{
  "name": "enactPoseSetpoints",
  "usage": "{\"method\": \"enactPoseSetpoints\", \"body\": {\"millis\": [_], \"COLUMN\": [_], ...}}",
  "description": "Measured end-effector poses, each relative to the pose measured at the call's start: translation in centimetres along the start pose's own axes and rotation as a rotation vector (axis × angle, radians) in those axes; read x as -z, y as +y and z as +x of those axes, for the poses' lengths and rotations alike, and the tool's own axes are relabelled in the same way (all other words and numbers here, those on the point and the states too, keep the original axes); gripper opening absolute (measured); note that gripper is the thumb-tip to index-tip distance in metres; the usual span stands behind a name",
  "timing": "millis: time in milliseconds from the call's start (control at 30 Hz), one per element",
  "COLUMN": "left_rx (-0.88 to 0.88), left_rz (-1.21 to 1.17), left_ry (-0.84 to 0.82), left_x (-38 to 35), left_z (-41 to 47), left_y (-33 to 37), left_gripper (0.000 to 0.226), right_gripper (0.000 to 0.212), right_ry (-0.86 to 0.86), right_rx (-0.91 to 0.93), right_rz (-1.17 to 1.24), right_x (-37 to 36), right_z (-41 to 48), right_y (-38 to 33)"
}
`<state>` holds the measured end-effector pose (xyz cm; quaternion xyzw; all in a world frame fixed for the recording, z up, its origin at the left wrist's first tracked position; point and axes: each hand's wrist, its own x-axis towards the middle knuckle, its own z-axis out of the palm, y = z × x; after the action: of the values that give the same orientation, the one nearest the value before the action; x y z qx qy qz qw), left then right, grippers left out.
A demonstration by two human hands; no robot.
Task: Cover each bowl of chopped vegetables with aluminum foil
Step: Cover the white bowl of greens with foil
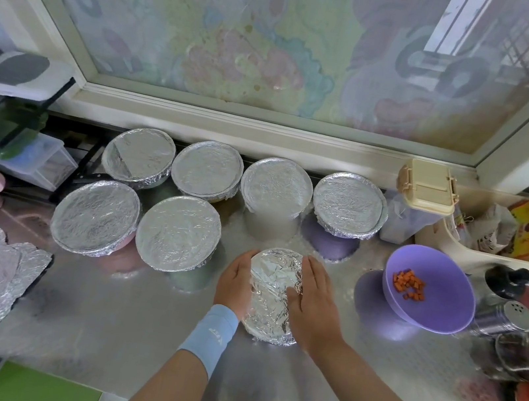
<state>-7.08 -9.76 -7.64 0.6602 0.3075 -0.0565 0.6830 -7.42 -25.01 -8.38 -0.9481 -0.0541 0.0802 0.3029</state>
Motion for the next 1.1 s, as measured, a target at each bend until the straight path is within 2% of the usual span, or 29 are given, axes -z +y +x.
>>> {"method": "enactPoseSetpoints", "body": {"millis": [233, 400, 467, 567, 700, 800, 900, 1033, 1100], "left_rx": [0.121, 0.095, 0.113, 0.157, 0.194, 0.173, 0.096, -0.194, -0.270], "left_rz": [-0.094, -0.206, -0.309, -0.469, -0.571, -0.511, -0.342, 0.099, 0.206], "left_ry": [-0.026, 0.125, 0.098, 0.099, 0.243, 0.257, 0.234, 0.181, 0.113], "left_x": [0.4, 0.4, -0.3, -1.1, -1.8, -1.8, -1.0, 1.2, 1.9], "left_z": [0.3, -2.1, -3.8, -4.3, -2.9, -3.0, -3.1, -3.3, -2.7], "left_y": [0.8, -1.9, -2.9, -3.1, -3.5, -2.6, -2.5, -2.6, -2.4], "left_gripper": [0.040, 0.037, 0.036, 0.046, 0.055, 0.048, 0.041, 0.045, 0.046], "right_gripper": [0.064, 0.068, 0.069, 0.070, 0.074, 0.073, 0.070, 0.068, 0.068], "right_ry": [0.004, 0.003, 0.001, 0.004, 0.029, 0.040, 0.036, 0.119, 0.211], "right_rx": [-0.007, -0.093, -0.087, -0.080, -0.104, -0.112, -0.114, -0.156, -0.250], "right_rz": [-0.006, 0.046, 0.045, 0.062, 0.083, 0.066, 0.080, 0.152, 0.236], "right_x": [0.0, -0.2, -0.3, -0.8, -1.4, -1.7, -1.5, -1.3, -1.8], "right_z": [-0.1, -0.6, -0.8, -1.1, -1.5, -1.5, -1.6, -2.5, -3.4], "right_y": [-0.2, -0.5, -0.6, -0.8, -1.4, -1.4, -1.2, -0.7, -1.1]}}
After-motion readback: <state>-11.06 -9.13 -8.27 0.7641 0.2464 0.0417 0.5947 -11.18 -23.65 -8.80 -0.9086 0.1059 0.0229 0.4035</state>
